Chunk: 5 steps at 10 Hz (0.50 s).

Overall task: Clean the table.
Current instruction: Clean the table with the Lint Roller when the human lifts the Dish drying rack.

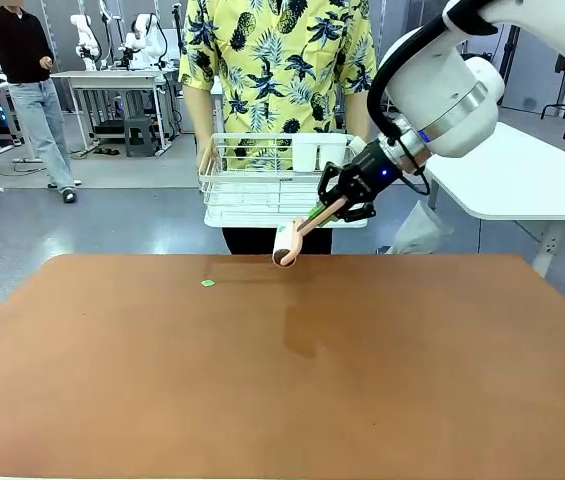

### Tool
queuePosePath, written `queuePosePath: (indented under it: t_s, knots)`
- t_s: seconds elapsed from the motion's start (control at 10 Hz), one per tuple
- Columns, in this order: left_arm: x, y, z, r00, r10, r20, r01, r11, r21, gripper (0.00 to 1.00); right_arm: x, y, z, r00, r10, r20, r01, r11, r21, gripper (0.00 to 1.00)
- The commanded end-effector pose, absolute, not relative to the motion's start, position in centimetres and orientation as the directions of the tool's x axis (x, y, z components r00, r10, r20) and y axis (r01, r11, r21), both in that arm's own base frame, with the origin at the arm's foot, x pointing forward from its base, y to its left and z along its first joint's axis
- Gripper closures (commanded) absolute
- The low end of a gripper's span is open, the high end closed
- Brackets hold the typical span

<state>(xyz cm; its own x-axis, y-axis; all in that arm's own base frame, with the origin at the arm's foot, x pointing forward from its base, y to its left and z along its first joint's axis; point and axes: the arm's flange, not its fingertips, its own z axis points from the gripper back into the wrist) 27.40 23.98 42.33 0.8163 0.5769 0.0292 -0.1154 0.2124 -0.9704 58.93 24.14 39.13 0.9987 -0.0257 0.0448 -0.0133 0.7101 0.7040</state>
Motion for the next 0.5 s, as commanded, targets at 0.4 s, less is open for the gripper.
queuePosePath:
  t_s: [0.4]
  knots:
    - [27.0, 24.2, 42.3, 0.823, 0.567, 0.04, -0.098, 0.211, -0.972, 0.0, 61.1, 24.6, 38.7, 0.998, -0.053, 0.036, 0.013, 0.721, 0.692, 0.79]
